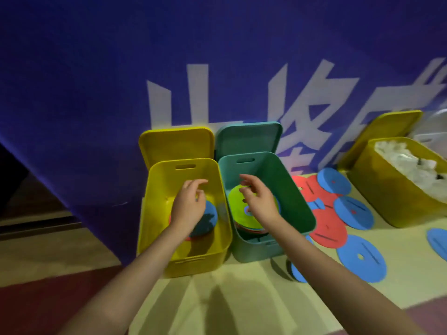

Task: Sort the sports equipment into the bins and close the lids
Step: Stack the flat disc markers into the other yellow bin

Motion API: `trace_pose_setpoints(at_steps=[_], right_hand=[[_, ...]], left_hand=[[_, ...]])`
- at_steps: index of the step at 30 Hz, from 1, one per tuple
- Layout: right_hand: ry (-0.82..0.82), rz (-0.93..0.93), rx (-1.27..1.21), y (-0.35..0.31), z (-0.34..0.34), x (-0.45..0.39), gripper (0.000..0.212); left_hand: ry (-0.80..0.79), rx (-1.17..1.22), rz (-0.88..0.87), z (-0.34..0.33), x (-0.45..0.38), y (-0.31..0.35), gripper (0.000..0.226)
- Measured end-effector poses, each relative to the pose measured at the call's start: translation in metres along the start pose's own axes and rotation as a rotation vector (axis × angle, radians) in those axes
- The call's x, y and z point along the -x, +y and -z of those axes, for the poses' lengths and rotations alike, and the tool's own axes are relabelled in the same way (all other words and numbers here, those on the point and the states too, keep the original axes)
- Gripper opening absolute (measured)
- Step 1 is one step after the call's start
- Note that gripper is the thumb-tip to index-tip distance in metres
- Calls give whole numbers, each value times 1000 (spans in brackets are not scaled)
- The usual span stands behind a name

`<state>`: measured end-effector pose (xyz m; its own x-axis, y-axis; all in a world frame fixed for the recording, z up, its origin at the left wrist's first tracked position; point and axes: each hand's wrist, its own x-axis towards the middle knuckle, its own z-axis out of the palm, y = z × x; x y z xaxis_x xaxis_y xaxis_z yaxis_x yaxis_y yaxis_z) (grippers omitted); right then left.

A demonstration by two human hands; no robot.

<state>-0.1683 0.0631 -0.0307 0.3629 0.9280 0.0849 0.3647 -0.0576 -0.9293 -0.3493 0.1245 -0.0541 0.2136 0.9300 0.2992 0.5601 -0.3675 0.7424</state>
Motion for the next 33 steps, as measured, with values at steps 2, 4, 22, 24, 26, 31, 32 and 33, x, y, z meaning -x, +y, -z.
trace_pose_setpoints(at_steps=[2,4,22,24,26,31,32,33], right_hand=[[94,-82,-27,17,40,6,27],[219,-137,-20,39,75,13,26],[185,-491,276,272,285,41,43],[120,-573,408,298,308,33,50],[57,-642,540,317,325,28,56],[-126,-681,597,335,338,27,63],[-140,-677,582,335,337,27,63],[-146,-682,569,333,337,28,64]], left_hand=[[-99,157,-9,-28,10,37,31],[-213,234,-50,-57,27,68,29],[-275,-37,422,-262,154,100,12],[-182,-69,499,-274,160,97,11],[-115,-82,606,-286,165,95,18],[-142,61,769,-310,165,107,27],[-138,65,770,-315,164,110,27],[-123,54,768,-318,164,114,28]])
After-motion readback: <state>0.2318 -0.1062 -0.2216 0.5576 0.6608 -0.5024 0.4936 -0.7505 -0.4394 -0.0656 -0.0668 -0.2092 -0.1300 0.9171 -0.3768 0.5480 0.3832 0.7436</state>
